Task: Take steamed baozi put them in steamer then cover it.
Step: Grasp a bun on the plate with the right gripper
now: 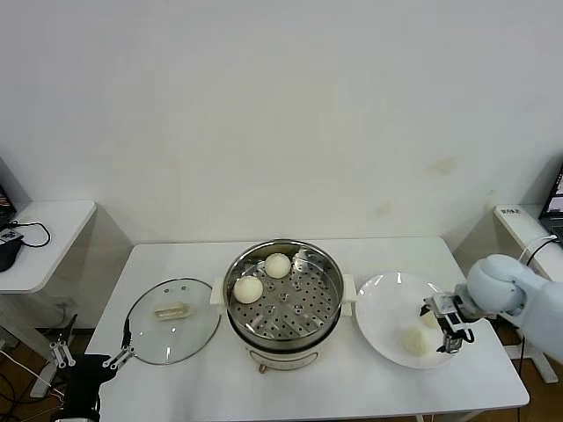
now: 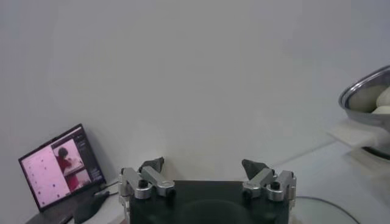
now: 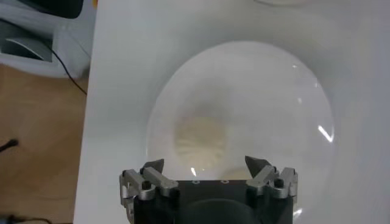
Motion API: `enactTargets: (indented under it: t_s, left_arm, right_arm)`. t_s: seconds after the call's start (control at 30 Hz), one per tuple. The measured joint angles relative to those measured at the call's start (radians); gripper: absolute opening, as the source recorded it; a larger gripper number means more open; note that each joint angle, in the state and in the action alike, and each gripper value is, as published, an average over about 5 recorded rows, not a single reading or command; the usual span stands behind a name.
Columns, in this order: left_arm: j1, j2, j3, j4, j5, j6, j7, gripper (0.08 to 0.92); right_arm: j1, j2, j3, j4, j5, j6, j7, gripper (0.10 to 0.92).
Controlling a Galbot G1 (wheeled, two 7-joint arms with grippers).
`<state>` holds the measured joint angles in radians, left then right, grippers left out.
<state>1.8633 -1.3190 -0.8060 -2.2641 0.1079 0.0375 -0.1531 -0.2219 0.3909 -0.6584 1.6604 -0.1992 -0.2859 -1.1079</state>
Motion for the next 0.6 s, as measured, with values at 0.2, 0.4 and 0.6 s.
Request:
enactTargets:
  t_s: [0.2, 0.4, 0.6]
  left_arm:
    - [0.001, -0.002, -0.008, 0.004, 0.0, 0.0, 0.002, 0.823]
    - [-0.002, -0.005, -0.008, 0.01, 0.0, 0.0, 0.002, 0.823]
    - [-0.005, -0.005, -0.008, 0.011, 0.0, 0.001, 0.003, 0.823]
  right_arm:
    - [-0.042, 0.043, 0.02, -0.052, -0.022, 0.002, 0.018, 0.823]
    - [-0.075, 0.08, 0.03, -0.1, -0.033, 0.002, 0.033, 0.819]
    - [-0.091, 0.109, 0.039, -0.132, -0.037, -0.004, 0.047, 0.788]
